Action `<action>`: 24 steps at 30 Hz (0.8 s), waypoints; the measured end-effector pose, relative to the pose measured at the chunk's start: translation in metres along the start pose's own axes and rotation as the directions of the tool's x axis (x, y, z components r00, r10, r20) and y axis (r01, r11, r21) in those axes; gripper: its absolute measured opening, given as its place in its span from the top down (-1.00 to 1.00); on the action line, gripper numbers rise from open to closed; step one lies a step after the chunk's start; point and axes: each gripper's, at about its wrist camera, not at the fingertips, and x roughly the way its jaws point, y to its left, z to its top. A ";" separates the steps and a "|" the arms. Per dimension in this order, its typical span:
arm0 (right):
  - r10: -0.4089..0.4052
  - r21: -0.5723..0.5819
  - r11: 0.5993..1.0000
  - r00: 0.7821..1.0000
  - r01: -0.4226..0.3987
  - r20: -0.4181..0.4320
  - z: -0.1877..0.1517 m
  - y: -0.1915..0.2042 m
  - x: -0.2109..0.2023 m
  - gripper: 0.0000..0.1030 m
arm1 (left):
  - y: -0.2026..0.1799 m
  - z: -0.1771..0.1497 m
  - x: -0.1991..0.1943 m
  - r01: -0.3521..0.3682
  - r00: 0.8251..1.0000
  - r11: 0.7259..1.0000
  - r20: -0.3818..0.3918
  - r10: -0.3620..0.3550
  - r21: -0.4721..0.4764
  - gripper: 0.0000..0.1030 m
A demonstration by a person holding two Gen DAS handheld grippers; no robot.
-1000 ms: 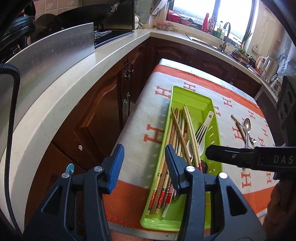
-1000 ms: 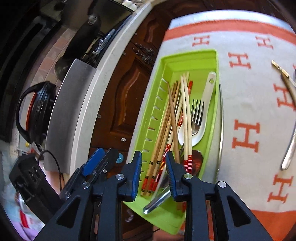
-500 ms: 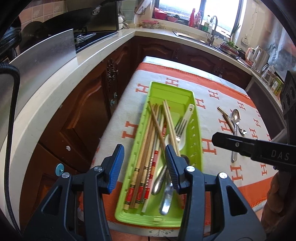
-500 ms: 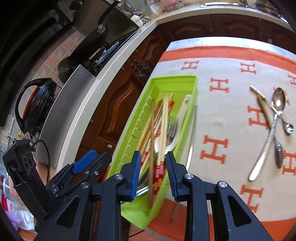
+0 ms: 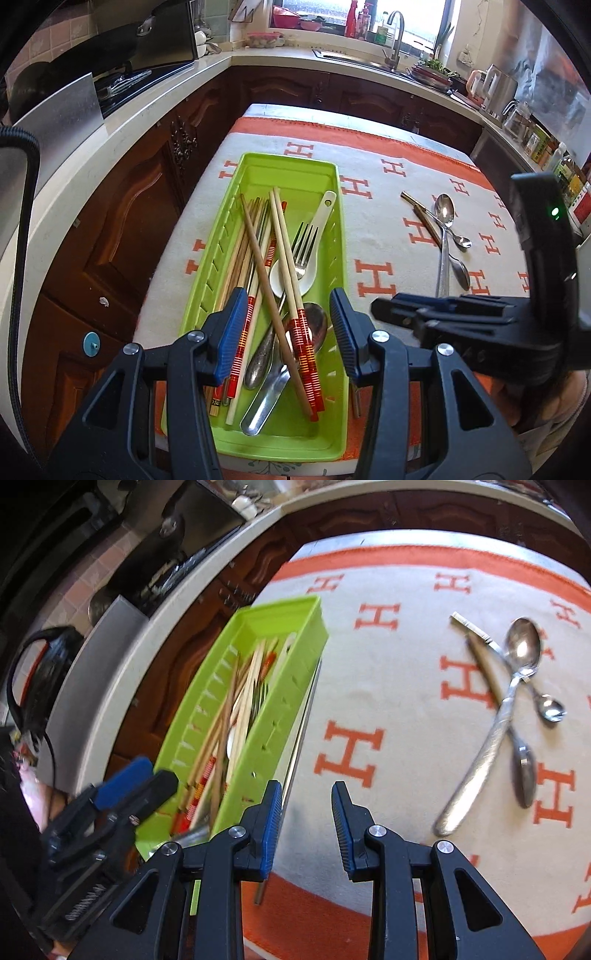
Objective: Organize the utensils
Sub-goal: 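Grasp the thin metal chopstick beside the tray with the right tool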
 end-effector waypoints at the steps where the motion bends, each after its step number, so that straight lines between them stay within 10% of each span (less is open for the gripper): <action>1: 0.002 -0.015 1.000 1.000 -0.003 -0.008 -0.001 0.003 0.004 0.45 | 0.001 0.001 -0.001 -0.005 1.000 1.000 0.004 0.005 -0.003 0.17; 20: -0.271 -0.298 0.913 0.960 0.280 0.071 -0.018 0.053 0.043 0.51 | 0.059 -0.005 0.004 -0.007 1.000 0.984 -0.006 0.006 -0.180 0.09; 24: -0.322 -0.282 0.898 0.942 0.336 0.098 -0.018 0.046 0.041 0.80 | 0.059 -0.008 0.006 0.000 1.000 0.983 -0.011 -0.002 -0.186 0.09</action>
